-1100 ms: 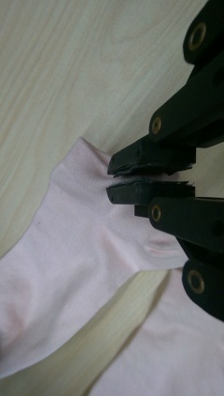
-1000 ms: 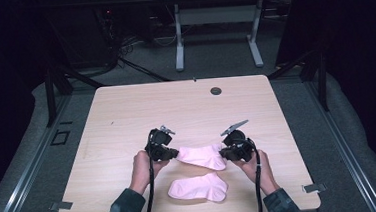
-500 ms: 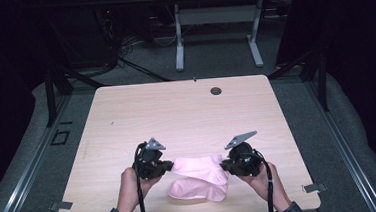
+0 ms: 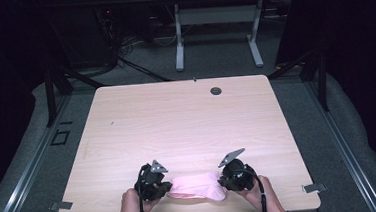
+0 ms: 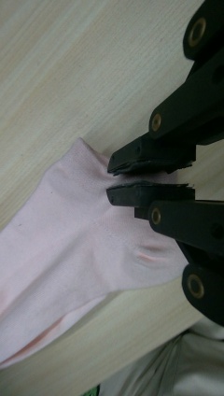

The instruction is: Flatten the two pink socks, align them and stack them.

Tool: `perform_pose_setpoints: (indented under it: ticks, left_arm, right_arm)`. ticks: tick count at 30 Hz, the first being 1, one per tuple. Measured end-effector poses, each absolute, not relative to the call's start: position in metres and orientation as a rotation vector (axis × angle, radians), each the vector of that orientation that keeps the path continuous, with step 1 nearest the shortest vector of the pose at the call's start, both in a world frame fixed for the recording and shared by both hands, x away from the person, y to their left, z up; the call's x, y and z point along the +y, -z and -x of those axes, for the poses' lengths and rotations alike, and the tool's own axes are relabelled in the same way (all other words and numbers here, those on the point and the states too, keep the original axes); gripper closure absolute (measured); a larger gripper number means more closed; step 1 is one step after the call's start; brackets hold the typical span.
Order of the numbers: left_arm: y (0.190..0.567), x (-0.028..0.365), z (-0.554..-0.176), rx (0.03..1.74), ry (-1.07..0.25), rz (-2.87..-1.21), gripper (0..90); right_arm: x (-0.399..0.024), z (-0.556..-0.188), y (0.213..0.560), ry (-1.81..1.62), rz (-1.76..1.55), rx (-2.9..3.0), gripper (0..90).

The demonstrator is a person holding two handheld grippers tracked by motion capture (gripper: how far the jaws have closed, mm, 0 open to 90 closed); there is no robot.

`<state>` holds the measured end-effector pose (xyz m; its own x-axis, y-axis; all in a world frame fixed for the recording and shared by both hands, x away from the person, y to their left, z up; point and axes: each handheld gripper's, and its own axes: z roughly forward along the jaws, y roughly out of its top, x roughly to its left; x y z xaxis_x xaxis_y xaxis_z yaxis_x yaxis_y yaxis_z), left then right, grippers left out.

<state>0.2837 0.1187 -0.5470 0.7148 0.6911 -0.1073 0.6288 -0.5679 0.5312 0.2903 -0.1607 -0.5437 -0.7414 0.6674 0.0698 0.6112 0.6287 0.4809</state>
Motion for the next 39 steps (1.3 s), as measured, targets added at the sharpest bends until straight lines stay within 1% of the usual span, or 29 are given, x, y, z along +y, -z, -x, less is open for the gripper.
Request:
perform_pose_setpoints:
  ticks: [1, 2, 3, 4, 6, 7, 8, 9, 10, 11, 12, 13, 14, 15, 17, 18, 19, 20, 21, 22, 23, 25, 26, 28, 30, 32, 34, 38, 39]
  left_arm:
    - [0.549, 0.118, -0.284, 1.002, -0.15, -2.382, 87.9]
    - [0.551, 0.117, -0.284, 0.998, -0.158, -2.391, 85.4]
    - [0.554, 0.116, -0.284, 1.004, -0.175, -2.407, 78.4]
    - [0.554, 0.117, -0.285, 1.006, -0.179, -2.406, 73.2]
    - [0.553, 0.118, -0.285, 1.009, -0.186, -2.407, 58.6]
    - [0.55, 0.122, -0.285, 1.021, -0.207, -2.384, 49.9]
    - [0.55, 0.122, -0.285, 1.021, -0.207, -2.384, 41.8]
    - [0.543, 0.127, -0.284, 1.052, -0.248, -2.352, 35.1]
    - [0.543, 0.127, -0.284, 1.052, -0.248, -2.352, 31.1]
    - [0.536, 0.136, -0.284, 1.067, -0.254, -2.301, 28.0]
    - [0.536, 0.136, -0.284, 1.067, -0.254, -2.301, 25.3]
    - [0.527, 0.147, -0.284, 1.084, -0.295, -2.266, 22.5]
    - [0.527, 0.147, -0.284, 1.084, -0.295, -2.266, 19.7]
    - [0.524, 0.152, -0.284, 1.096, -0.312, -2.251, 19.7]
    - [0.521, 0.162, -0.284, 1.121, -0.348, -2.225, 15.5]
    - [0.52, 0.168, -0.285, 1.144, -0.378, -2.205, 14.0]
    - [0.52, 0.176, -0.285, 1.175, -0.413, -2.179, 14.0]
    - [0.522, 0.189, -0.286, 1.224, -0.437, -2.158, 8.0]
    - [0.522, 0.189, -0.286, 1.224, -0.437, -2.158, 5.3]
    - [0.524, 0.197, -0.287, 1.253, -0.45, -2.131, 5.3]
    - [0.532, 0.212, -0.288, 1.336, -0.47, -2.09, 1.2]
    - [0.537, 0.218, -0.289, 1.357, -0.476, -2.081, 0.4]
    - [0.54, 0.223, -0.289, 1.372, -0.484, -2.075, 0.4]
    - [0.551, 0.235, -0.291, 1.421, -0.505, -2.069, 0.3]
    - [0.561, 0.243, -0.293, 1.467, -0.517, -2.048, 0.2]
    - [0.572, 0.254, -0.295, 1.529, -0.553, -2.014, 0.2]
    - [0.581, 0.262, -0.298, 1.562, -0.575, -2.001, 0.2]
    - [0.587, 0.269, -0.301, 1.568, -0.588, -1.973, 0.0]
    - [0.588, 0.27, -0.302, 1.553, -0.591, -1.967, 0.0]
  right_arm:
    - [-0.159, -0.29, 0.547, -0.735, -1.062, 2.733, 81.0]
    - [-0.158, -0.291, 0.549, -0.7, -1.05, 2.737, 80.4]
    - [-0.157, -0.291, 0.552, -0.697, -1.038, 2.733, 79.1]
    - [-0.157, -0.29, 0.553, -0.704, -1.041, 2.725, 78.3]
    - [-0.158, -0.291, 0.553, -0.715, -1.04, 2.731, 76.7]
    - [-0.16, -0.291, 0.551, -0.697, -1.04, 2.727, 67.5]
    - [-0.16, -0.291, 0.551, -0.697, -1.04, 2.727, 67.5]
    - [-0.163, -0.291, 0.548, -0.706, -1.033, 2.72, 59.5]
    - [-0.166, -0.29, 0.546, -0.729, -1.035, 2.701, 54.6]
    - [-0.169, -0.29, 0.543, -0.749, -1.049, 2.685, 49.9]
    - [-0.173, -0.29, 0.541, -0.765, -1.053, 2.666, 45.2]
    - [-0.179, -0.29, 0.537, -0.795, -1.072, 2.631, 41.5]
    - [-0.179, -0.29, 0.537, -0.795, -1.072, 2.631, 41.5]
    - [-0.185, -0.29, 0.534, -0.803, -1.09, 2.605, 36.8]
    - [-0.196, -0.29, 0.529, -0.848, -1.144, 2.543, 29.1]
    - [-0.208, -0.289, 0.526, -0.872, -1.179, 2.5, 22.6]
    - [-0.208, -0.289, 0.526, -0.872, -1.179, 2.5, 22.6]
    - [-0.225, -0.288, 0.523, -0.906, -1.232, 2.444, 15.5]
    - [-0.225, -0.288, 0.523, -0.906, -1.232, 2.444, 15.5]
    - [-0.231, -0.288, 0.523, -0.906, -1.249, 2.424, 15.2]
    - [-0.245, -0.287, 0.525, -0.883, -1.297, 2.381, 10.2]
    - [-0.26, -0.286, 0.529, -0.838, -1.339, 2.341, 3.0]
    - [-0.26, -0.286, 0.529, -0.838, -1.339, 2.341, 3.0]
    - [-0.272, -0.285, 0.536, -0.804, -1.372, 2.305, 0.0]
    - [-0.289, -0.286, 0.547, -0.759, -1.414, 2.26, 0.0]
    - [-0.295, -0.287, 0.551, -0.75, -1.435, 2.244, 0.0]
    - [-0.311, -0.289, 0.566, -0.727, -1.491, 2.206, 0.0]
    - [-0.32, -0.291, 0.577, -0.716, -1.507, 2.21, 0.0]
    - [-0.325, -0.29, 0.581, -0.777, -1.504, 2.195, 0.0]
